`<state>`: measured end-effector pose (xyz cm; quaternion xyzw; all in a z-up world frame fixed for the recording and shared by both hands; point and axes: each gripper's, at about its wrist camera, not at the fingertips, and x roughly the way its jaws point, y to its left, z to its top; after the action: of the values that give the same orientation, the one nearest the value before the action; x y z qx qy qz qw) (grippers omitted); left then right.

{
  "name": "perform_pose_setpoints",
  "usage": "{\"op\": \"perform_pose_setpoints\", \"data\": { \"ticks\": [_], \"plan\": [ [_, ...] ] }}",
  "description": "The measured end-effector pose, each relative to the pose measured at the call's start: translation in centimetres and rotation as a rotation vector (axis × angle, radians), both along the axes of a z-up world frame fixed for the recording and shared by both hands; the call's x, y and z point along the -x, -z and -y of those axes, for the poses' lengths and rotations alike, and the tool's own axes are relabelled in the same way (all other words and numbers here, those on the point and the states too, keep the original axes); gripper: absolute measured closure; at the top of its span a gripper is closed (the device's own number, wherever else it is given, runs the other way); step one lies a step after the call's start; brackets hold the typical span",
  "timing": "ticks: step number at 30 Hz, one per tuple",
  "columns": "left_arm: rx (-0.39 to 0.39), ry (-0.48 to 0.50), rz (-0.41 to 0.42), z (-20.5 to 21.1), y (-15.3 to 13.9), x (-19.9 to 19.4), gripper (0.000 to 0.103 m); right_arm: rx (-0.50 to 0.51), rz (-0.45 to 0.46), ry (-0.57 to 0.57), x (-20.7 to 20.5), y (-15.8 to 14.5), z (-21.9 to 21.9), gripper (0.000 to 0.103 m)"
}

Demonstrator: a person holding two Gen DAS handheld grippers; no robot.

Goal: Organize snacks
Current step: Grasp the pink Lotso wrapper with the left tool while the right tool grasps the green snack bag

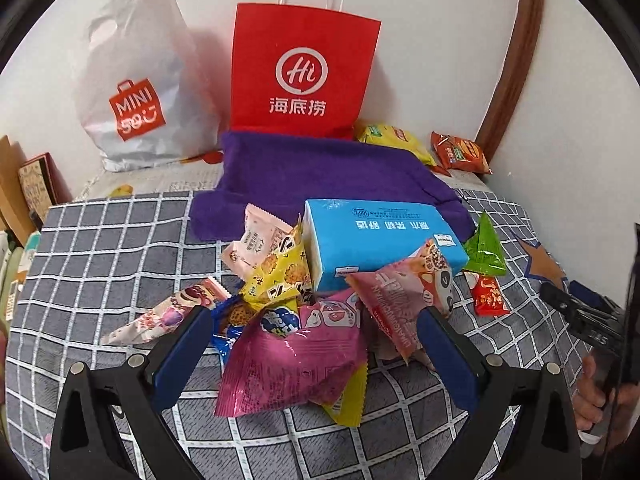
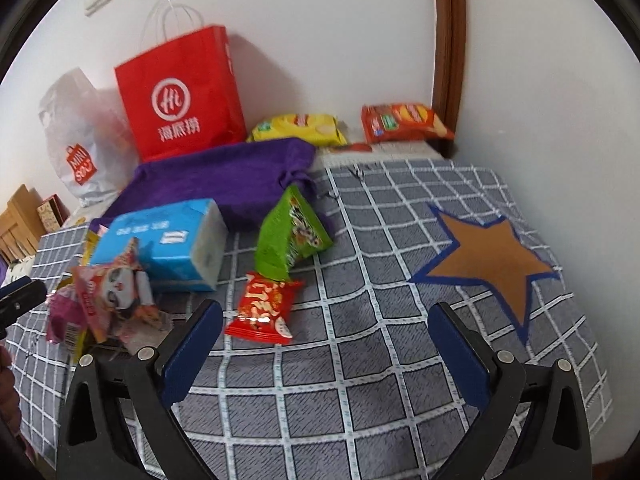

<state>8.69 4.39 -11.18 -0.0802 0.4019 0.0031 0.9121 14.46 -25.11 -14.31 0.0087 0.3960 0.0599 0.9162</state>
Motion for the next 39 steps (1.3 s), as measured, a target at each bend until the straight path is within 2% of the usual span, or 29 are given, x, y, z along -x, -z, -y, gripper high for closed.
{"op": "perform_pose_setpoints", "data": {
  "ticks": [7, 13, 18, 21, 24, 29, 33, 39],
  "plan": [
    [0.026, -0.022, -0.023, -1.7, 0.7, -0.9, 0.001, -0.007, -0.028, -0.041, -4.5, 1.5, -2.0, 0.017],
    [0.037, -0.073, -0.041, -4.2, 1.2, -1.3, 0.001, -0.01, -0.042, -0.055, -8.6, 2.7, -3.5, 0.018],
    [0.099, -0.125, -0.067, -6.7, 2.1, -1.5, 0.001, 0.045, -0.068, -0.029, -10.9, 4.4, -4.1, 0.032],
    [0.076, -0.152, -0.076, -7.8, 2.7, -1.5, 0.001, 0.037, -0.093, -0.052, -11.2, 5.1, -4.1, 0.046],
    [0.048, -0.169, -0.095, -8.7, 3.4, -1.8, 0.001, 0.052, -0.053, -0.047, -10.7, 4.8, -4.3, 0.048],
    [0.036, -0.186, -0.146, -9.5, 4.7, -2.7, 0.002, 0.155, -0.018, -0.058, -10.2, 5.3, -5.8, 0.048],
    [-0.004, -0.167, -0.174, -9.4, 5.2, -3.0, 0.005, 0.127, -0.042, -0.08, -10.6, 5.6, -5.5, 0.048],
    [-0.057, -0.143, -0.168, -9.7, 5.4, -2.3, 0.009, 0.068, -0.053, -0.076, -10.8, 5.8, -4.9, 0.048]
  ]
}}
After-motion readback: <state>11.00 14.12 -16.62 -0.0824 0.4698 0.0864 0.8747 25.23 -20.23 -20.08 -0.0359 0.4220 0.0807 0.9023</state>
